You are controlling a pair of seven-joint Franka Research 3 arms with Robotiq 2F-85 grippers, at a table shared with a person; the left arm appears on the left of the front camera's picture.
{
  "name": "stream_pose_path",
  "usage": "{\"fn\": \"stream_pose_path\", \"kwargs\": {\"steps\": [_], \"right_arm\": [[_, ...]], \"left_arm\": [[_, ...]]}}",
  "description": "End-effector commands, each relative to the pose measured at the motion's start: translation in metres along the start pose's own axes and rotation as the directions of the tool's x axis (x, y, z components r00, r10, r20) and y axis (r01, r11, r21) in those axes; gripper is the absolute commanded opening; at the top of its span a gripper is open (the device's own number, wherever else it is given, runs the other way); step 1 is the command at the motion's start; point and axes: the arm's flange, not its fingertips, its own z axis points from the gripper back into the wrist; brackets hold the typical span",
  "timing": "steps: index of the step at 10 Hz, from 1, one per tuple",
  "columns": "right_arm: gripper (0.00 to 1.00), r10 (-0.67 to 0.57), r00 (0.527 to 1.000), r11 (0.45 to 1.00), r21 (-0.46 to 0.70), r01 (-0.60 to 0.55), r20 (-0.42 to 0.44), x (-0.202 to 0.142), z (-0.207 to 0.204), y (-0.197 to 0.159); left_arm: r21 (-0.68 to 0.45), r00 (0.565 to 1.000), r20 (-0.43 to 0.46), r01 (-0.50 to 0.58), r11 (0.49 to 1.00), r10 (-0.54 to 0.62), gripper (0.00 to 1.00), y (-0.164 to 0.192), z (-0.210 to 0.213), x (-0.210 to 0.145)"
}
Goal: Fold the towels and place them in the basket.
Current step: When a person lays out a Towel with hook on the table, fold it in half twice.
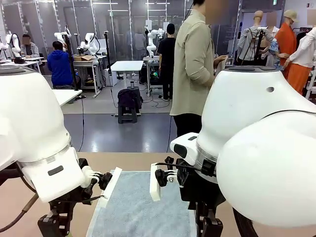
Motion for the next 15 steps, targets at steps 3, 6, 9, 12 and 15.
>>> {"fn": "stream_pose_path", "kwargs": {"steps": [3, 6, 9, 12, 15], "right_arm": [[1.00, -0.042, 0.999, 0.999, 0.006, 0.042, -0.035, -0.005, -0.046, -0.029], [1.00, -0.094, 0.992, 0.995, 0.024, 0.097, -0.089, -0.008, -0.083, -0.045], [1.00, -0.113, 0.988, 0.993, 0.014, 0.115, -0.110, -0.017, -0.107, -0.047], [1.00, -0.108, 0.986, 0.994, 0.005, 0.109, -0.124, -0.023, -0.130, -0.051], [1.00, -0.101, 0.987, 0.995, -0.001, 0.102, -0.128, -0.029, -0.142, -0.059]], "left_arm": [[-0.092, 0.996, 0.000, -0.088, 0.992, 0.089, 1.00, 0.017, -0.045, -0.012], [-0.129, 0.988, -0.029, -0.154, 0.980, 0.152, 1.00, 0.032, -0.081, -0.013], [-0.108, 0.989, -0.021, -0.146, 0.983, 0.144, 1.00, 0.028, -0.112, -0.020], [-0.053, 0.984, -0.045, -0.177, 0.983, 0.175, 1.00, 0.026, -0.140, -0.036], [-0.069, 0.980, -0.067, -0.190, 0.979, 0.186, 1.00, 0.030, -0.155, -0.050]]}}
